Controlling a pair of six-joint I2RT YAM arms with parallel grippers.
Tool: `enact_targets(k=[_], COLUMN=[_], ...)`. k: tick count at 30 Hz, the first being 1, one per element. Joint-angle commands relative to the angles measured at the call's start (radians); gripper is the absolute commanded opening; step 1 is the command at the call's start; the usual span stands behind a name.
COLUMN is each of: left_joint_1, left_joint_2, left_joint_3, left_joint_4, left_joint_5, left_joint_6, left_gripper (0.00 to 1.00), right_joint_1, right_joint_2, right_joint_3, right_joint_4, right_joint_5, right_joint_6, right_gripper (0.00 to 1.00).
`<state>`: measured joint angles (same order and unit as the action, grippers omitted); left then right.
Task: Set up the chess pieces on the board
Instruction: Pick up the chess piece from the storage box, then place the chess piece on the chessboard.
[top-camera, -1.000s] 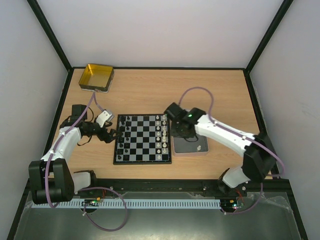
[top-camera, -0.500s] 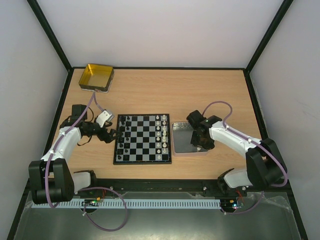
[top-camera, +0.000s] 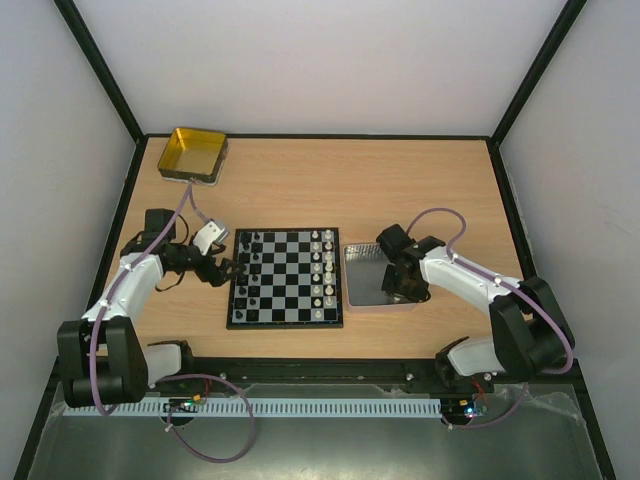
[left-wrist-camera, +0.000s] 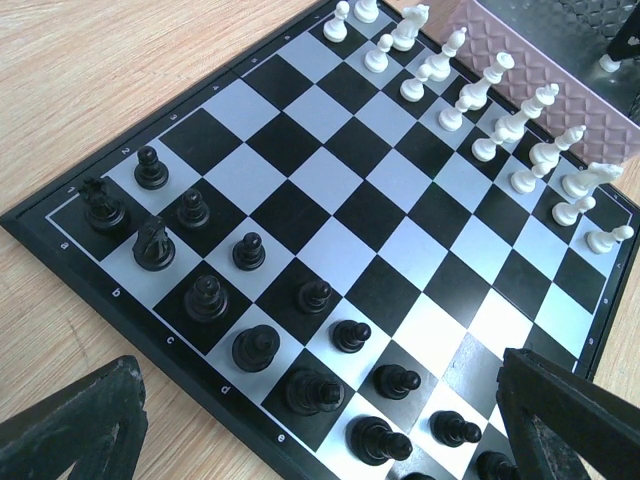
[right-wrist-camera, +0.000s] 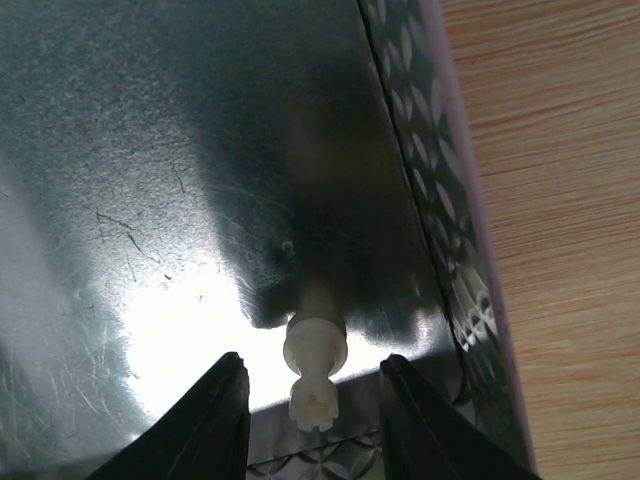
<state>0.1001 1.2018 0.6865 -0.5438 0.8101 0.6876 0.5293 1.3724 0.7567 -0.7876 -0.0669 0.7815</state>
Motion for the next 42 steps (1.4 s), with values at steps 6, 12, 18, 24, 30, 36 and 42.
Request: enact_targets(k=[6,12,18,24,30,36,42], left_joint_1=[-0.004,-0.003,-0.003,-0.003,-0.003,-0.005,-0.005], left_joint_2=[0.012,0.009,0.012,0.023,0.03,0.031,0.032], left_joint_3=[-0.005,-0.005,-0.006,-0.004,-0.002,-0.002,-0.001], left_joint_4=[-0.004,-0.003,-0.002,-0.001,-0.001,0.0,0.008], left_joint_5=[0.012,0.012,0.01,0.011,0.01,0.009,0.003], left_joint_6=[0.001,-0.001,-0.004,-0.006,-0.005,-0.007,-0.015], left_gripper=[0.95,0.95,0.95,0.95,0.95,0.95,0.95], right_joint_1=[-0.009,-0.011,-0.011,-0.001,0.17,0.386,0.507], right_joint_2=[-0.012,-0.014,-0.025,-0.026,-0.013,0.04,0.11], right_joint_3=[-0.038,-0.007,0.111,0.208,0.269,0.291,0.293], right_joint_4=[0.024,0.004,-0.076,-0.127,-0.147,-0.112,-0.063], right_joint_5=[0.006,0.032,0.093,0.099,0.076,0.043,0.01], right_joint_6=[0.002,-0.003,-0.028,-0.041,0.061,0.179,0.218], right_gripper=[0.08,0.02,0.02,0.02,0.02,0.02,0.02])
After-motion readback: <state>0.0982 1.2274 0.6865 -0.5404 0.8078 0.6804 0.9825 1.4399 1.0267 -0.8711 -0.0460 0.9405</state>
